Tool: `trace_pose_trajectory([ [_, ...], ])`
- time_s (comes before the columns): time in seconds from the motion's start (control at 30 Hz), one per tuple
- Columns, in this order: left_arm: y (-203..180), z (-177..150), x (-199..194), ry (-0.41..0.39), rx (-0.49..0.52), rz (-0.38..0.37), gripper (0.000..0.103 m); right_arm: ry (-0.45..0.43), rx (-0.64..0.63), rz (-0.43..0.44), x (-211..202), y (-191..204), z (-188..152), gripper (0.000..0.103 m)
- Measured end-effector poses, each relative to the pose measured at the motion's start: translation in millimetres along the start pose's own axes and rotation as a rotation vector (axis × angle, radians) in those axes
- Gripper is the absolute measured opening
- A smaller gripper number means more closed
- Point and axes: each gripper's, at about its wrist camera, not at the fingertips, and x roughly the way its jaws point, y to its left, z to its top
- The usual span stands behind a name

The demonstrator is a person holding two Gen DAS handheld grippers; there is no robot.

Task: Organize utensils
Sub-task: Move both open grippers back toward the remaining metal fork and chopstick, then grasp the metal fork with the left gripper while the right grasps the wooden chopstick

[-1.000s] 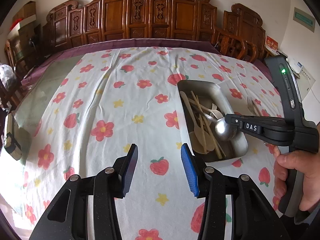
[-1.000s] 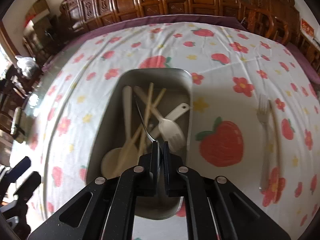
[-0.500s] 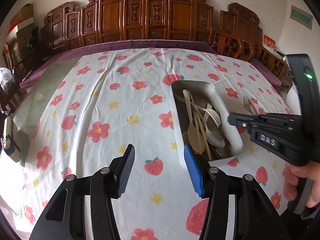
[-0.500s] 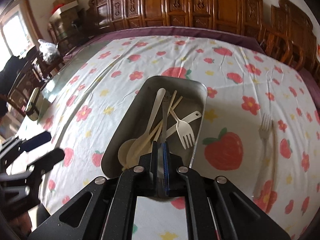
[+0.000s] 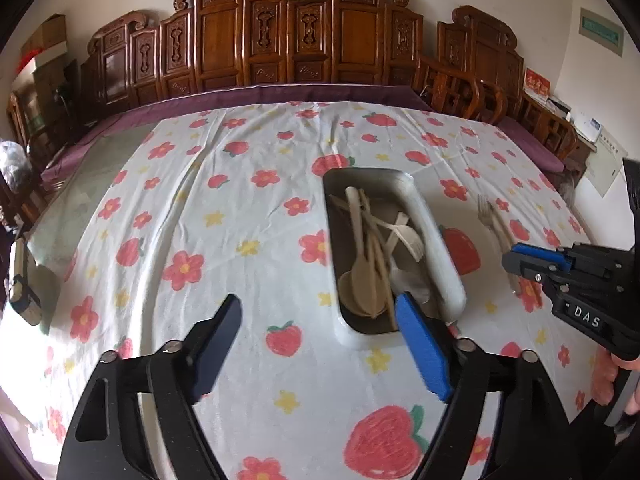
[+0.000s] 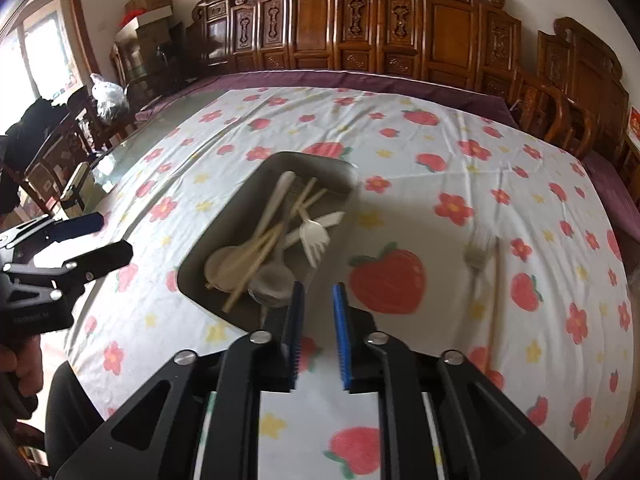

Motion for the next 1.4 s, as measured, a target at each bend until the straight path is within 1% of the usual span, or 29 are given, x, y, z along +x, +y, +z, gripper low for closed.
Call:
trace_pose_trajectory([
  [0.03, -2.3, 0.5, -1.0, -0.008, -0.003, -0.005, 0.087, -0.001, 0.003, -0.001, -1.0, -3.6, -1.3, 0.019],
  [0.1, -9.6, 2.2, -1.5, -0.015, -0.004, -0.012, 0.089, -0.007, 0.009, -0.011, -5.2, -15.6, -6.1, 0.024],
  [0.17, -14.9, 3.7, -0.6, -0.015, -0.004, -0.016, 0.090, -0.015, 0.014, -0.023, -9.6, -28.8, -10.5, 0.038],
  [0.2, -18.6, 4.5, 0.1, -0.016, -0.005, -0.017, 0.091, -0.018, 0.018, -0.028, -11.5, -34.2, -12.7, 0.041],
  [0.23, -21.7, 5.1, 0.7, -0.017, -0.005, -0.016, 0.091, -0.020, 0.023, -0.035, -13.2, -41.0, -15.2, 0.046],
  [0.27, -25.8, 6.3, 2.0, -0.016, -0.005, -0.016, 0.091, -0.018, 0.027, -0.038, -13.4, -45.9, -16.8, 0.048],
  [0.3, -28.7, 6.6, 2.8, -0.016, -0.004, -0.017, 0.091, -0.012, 0.031, -0.038, -13.5, -51.9, -18.9, 0.049],
  [0.47, -48.7, 10.6, 11.8, -0.005, 0.017, -0.030, 0.091, 0.012, 0.053, -0.064, -10.3, -82.8, -30.2, 0.049],
  [0.63, -68.3, 13.4, 21.5, 0.007, 0.040, -0.051, 0.091, 0.045, 0.077, -0.089, 2.3, -111.0, -40.4, 0.049],
  [0.9, -97.1, 22.7, 36.9, 0.012, 0.060, -0.099, 0.091, 0.097, 0.065, -0.113, 35.1, -132.6, -42.6, 0.049],
  [0.97, -104.4, 25.0, 41.9, 0.017, 0.069, -0.105, 0.091, 0.111, 0.061, -0.115, 46.5, -136.2, -40.8, 0.041],
  [1.1, -120.1, 30.3, 54.4, 0.031, 0.090, -0.113, 0.091, 0.135, 0.054, -0.118, 62.9, -142.9, -38.2, 0.034],
  [1.17, -127.5, 33.3, 59.6, 0.036, 0.100, -0.117, 0.091, 0.153, 0.049, -0.123, 70.2, -145.9, -38.0, 0.029],
  [1.3, -137.9, 37.4, 67.3, 0.041, 0.114, -0.125, 0.091, 0.155, 0.022, -0.133, 73.1, -146.0, -37.8, 0.027],
  [1.4, -145.0, 39.7, 74.4, 0.049, 0.120, -0.130, 0.091, 0.165, 0.011, -0.139, 72.5, -146.0, -37.5, 0.023],
])
